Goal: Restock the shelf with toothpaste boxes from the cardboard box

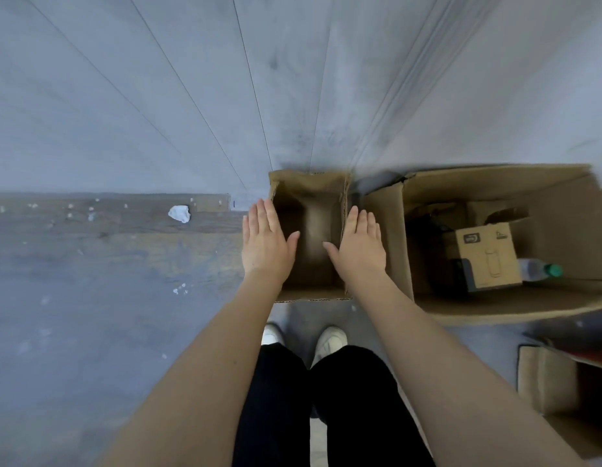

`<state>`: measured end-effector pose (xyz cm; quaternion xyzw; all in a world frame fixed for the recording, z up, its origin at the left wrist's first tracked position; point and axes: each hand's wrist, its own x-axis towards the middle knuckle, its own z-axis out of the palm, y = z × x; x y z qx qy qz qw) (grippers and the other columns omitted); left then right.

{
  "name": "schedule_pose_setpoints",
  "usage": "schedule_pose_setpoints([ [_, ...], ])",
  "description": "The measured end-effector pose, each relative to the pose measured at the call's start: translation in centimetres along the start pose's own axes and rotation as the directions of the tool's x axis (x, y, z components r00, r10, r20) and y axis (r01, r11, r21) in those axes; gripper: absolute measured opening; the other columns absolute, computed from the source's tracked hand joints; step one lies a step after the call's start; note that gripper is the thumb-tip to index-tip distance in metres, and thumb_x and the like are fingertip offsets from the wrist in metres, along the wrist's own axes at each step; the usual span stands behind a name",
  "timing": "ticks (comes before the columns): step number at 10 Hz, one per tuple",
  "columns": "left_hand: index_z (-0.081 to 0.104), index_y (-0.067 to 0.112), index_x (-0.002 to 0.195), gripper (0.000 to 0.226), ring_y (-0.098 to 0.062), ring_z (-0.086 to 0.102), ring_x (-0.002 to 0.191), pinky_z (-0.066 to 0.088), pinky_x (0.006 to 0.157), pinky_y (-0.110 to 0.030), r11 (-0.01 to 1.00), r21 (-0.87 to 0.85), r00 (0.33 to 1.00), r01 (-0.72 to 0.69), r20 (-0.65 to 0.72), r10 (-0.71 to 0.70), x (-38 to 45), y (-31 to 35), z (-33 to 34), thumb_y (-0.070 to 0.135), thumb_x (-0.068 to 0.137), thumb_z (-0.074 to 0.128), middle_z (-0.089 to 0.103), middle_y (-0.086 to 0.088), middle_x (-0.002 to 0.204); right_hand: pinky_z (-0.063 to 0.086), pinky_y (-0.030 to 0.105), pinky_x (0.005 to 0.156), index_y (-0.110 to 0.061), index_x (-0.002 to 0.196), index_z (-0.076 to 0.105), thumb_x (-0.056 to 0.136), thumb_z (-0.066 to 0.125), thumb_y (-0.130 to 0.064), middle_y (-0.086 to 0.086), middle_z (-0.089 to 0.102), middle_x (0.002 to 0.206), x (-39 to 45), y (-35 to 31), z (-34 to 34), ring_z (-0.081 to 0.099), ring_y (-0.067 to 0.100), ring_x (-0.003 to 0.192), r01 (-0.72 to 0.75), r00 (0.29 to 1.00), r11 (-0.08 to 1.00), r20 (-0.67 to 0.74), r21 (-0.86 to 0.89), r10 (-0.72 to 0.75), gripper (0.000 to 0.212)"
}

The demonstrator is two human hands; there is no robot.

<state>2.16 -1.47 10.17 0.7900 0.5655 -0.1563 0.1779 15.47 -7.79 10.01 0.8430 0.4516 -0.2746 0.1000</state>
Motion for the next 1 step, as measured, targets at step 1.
schedule_pose_setpoints([
  [1,-0.013,0.003,0.149,0.076,-0.024,-0.007,0.147,-0.004,0.118,-0.035,0.998,-0.018,0.996,-0.063,-0.067,0.062,-2.09,0.87,-5.57,0.048,0.1,0.024,-0.008,-0.011,0.159,0.005,0.038,0.12,-0.003,0.15,-0.006,0.097,0.037,-0.049,0.017,0.004,0.158,-2.78,-1.09,-4.95,0.003,0.029,0.147,0.047,0.997,0.999,-0.057,0.001,-0.047,0.082],
])
